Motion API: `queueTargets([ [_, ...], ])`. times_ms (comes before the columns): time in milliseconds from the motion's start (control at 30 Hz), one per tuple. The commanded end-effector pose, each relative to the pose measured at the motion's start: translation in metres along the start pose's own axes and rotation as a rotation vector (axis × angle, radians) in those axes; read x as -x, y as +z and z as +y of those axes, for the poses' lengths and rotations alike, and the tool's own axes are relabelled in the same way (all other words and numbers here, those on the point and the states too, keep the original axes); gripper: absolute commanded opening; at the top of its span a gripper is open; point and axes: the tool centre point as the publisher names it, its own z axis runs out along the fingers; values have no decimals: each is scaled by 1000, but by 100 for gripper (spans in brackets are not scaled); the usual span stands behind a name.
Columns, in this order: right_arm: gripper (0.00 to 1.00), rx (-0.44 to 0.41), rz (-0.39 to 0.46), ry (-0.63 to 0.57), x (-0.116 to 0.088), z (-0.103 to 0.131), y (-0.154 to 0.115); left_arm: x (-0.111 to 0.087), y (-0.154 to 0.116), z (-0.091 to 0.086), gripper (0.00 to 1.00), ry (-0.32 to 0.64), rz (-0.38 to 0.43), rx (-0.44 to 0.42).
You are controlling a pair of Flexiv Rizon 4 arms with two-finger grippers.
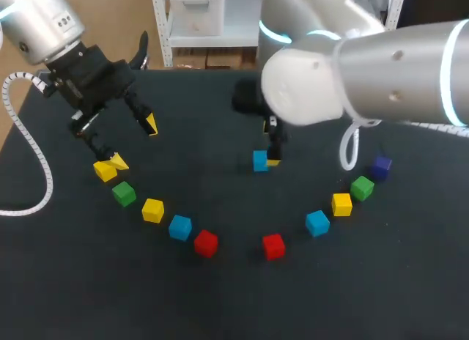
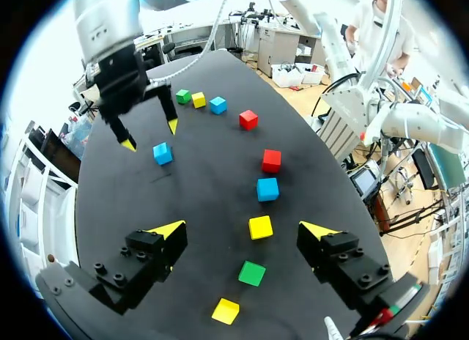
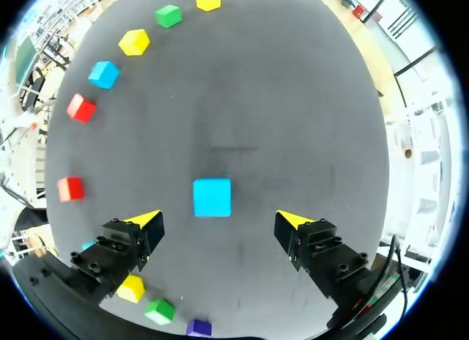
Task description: Place the blue cubes, place green cubes on the blue cubes, place the yellow cubes on the green cubes, then place the red cubes on the yellow cubes, and place purple cube on the red cubes.
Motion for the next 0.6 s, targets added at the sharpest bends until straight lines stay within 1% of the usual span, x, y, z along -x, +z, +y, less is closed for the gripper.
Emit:
queueTargets([
  [33, 100, -26, -36, -20, -22, 23, -25, 0, 0, 0, 100, 2, 1, 1],
  [133, 100, -19, -43, -52, -31, 36, -37, 0, 0, 0, 100, 2, 1, 1],
  [267, 100, -6, -42, -84, -46, 58, -46, 0, 0, 0, 100, 2, 1, 1],
  [433, 100, 23, -38, -125, -61, 89, -51, 0, 0, 0, 100, 2, 1, 1],
  [600, 100, 45, -53, -184, -71, 121, -52, 0, 0, 0, 100, 2, 1, 1],
])
